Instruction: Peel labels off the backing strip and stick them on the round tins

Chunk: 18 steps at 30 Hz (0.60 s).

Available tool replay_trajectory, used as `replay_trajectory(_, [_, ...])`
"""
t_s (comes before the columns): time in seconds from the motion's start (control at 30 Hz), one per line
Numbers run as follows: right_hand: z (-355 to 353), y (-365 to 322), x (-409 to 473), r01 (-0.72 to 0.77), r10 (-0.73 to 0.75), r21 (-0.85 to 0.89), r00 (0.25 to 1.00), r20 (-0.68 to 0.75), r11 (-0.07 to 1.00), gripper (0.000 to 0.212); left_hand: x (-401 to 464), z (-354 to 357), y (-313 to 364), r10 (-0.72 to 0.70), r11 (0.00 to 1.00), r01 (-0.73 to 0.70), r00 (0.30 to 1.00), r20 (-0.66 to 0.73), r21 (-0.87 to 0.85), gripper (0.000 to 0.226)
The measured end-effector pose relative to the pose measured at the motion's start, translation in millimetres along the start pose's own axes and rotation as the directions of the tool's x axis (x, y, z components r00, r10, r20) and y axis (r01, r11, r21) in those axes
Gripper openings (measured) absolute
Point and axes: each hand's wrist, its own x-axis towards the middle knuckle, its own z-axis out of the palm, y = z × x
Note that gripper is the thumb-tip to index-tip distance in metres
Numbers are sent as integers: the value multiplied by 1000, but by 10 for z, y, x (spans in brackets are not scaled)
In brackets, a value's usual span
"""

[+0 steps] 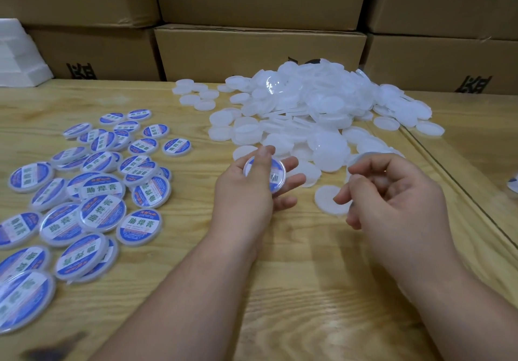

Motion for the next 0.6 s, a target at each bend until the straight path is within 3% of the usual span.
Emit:
replay_trajectory(0.17, [-3, 22, 14, 6, -6, 14, 1000, -4, 1000, 18, 54, -122, 136, -27, 996, 8, 979, -201, -91, 41])
replay_trajectory(0.3, [-17, 44, 25, 9, -9, 4, 1000, -7, 1000, 13, 108, -393, 325, 140, 950, -59, 958, -251, 306, 38])
replay_trajectory(0.43, [-45, 90, 60, 15, -15, -12, 999, -37, 1000, 19, 128, -760, 558, 436, 663, -193, 885, -164, 724, 32])
replay_trajectory(0.5, [-70, 144, 98, 12, -13, -23, 998, -63, 1000, 20, 150, -912, 662, 452, 615, -167, 875, -171, 771, 28])
replay_trajectory(0.6, [-92, 157, 122, -8, 6, -26, 997, -83, 1000, 20, 169, -1060, 759, 390, 630, -57, 886, -252, 774, 28])
